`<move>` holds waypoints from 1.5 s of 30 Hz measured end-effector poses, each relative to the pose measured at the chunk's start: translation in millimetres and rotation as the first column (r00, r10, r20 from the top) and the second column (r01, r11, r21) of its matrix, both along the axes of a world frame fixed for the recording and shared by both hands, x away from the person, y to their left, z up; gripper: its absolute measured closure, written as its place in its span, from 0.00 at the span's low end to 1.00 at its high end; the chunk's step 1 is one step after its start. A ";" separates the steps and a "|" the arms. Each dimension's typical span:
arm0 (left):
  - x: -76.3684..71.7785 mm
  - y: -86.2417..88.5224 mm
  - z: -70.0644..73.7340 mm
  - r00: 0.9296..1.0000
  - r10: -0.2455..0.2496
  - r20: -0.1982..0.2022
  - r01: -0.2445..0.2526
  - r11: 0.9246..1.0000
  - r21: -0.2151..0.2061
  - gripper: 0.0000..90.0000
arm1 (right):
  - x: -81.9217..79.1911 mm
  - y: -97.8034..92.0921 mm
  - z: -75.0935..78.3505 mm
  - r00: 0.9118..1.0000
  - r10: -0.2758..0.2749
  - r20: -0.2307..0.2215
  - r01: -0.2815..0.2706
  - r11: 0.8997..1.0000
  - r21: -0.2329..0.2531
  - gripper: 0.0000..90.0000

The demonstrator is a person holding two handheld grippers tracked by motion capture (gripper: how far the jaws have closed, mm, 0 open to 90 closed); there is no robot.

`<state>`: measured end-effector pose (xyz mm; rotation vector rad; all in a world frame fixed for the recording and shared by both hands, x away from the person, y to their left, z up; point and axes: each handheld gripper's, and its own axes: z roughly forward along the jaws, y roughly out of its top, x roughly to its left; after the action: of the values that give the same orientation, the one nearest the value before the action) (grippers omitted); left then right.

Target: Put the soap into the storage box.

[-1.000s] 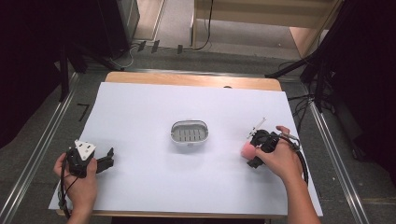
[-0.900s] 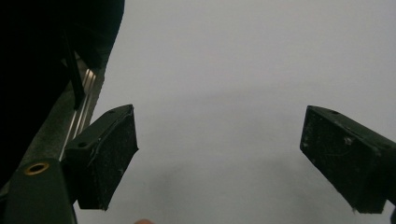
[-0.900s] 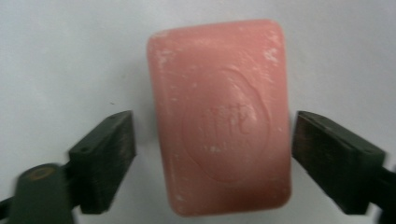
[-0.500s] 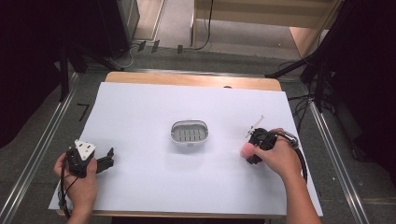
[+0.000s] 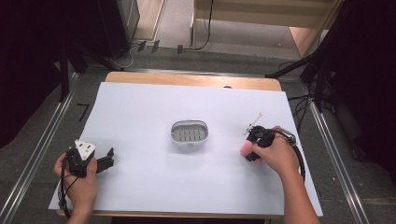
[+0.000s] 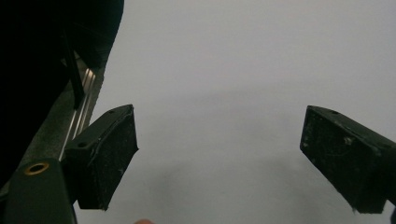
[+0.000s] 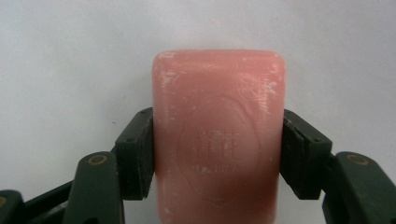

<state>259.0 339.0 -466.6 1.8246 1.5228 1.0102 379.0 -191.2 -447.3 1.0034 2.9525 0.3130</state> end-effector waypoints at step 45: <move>0.0 0.6 -0.1 1.000 -0.001 0.003 0.001 1.000 -0.005 0.13 | 15.7 40.6 38.2 0.983 0.176 0.046 -0.178 0.983 0.045 0.43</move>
<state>259.0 339.6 -466.7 1.8193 1.5213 1.0080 394.8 -150.6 -409.1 0.7297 3.0150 0.4049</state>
